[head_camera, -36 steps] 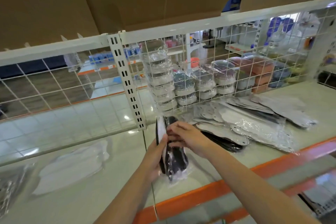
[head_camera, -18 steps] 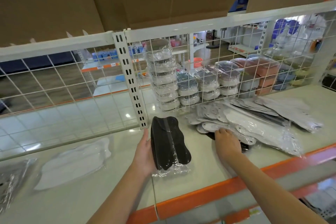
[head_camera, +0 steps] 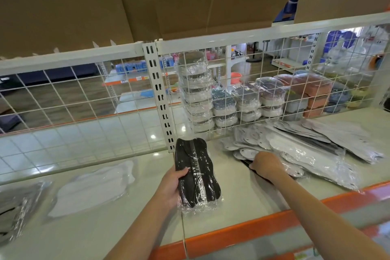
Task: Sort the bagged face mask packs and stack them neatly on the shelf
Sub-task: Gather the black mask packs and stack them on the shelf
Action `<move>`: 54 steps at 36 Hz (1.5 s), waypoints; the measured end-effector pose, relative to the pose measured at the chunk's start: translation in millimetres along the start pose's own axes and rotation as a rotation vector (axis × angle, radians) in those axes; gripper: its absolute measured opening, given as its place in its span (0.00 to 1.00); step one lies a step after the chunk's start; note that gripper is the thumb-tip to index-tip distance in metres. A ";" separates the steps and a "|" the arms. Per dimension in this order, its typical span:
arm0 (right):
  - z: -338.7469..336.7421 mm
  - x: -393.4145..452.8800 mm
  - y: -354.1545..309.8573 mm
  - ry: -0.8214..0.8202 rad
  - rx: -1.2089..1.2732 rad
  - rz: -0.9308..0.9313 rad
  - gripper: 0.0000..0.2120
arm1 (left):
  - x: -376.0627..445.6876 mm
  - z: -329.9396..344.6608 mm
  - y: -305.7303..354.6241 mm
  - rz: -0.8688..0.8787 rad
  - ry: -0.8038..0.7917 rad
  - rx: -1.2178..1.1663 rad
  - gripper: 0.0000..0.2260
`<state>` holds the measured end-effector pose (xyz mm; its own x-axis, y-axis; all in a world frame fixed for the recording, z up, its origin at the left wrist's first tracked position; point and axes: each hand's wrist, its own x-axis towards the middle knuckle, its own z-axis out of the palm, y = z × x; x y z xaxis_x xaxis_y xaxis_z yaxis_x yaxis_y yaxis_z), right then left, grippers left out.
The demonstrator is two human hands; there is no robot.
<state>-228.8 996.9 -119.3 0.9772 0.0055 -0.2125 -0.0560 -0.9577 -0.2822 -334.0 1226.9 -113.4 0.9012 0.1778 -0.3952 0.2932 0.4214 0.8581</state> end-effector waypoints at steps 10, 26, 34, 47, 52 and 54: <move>-11.8 -37.7 -57.4 -0.094 0.525 -0.233 0.16 | 8.1 20.3 -11.6 -0.050 0.004 0.025 0.10; -4.0 -27.9 -57.3 0.033 0.564 -0.247 0.07 | 11.8 6.1 -11.3 0.027 0.117 -0.082 0.11; -6.6 -53.0 -68.6 -0.545 0.939 -0.462 0.14 | 7.6 9.8 -13.2 0.073 -0.061 -0.101 0.15; 4.7 -22.2 -23.9 -0.087 -0.027 -0.258 0.18 | 8.2 -1.5 -3.9 0.056 0.113 -0.125 0.12; 21.3 -28.3 -18.6 -0.067 -0.245 -0.209 0.30 | 7.8 -3.1 -1.4 0.060 0.153 -0.097 0.12; 20.9 -29.9 -23.4 -0.045 -0.276 -0.229 0.23 | 5.7 -0.9 -0.6 0.061 0.148 -0.077 0.12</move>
<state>-260.9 1025.2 -125.8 0.9477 0.2355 -0.2154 0.2267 -0.9718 -0.0648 -329.4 1228.4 -116.4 0.8582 0.3313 -0.3921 0.2094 0.4715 0.8566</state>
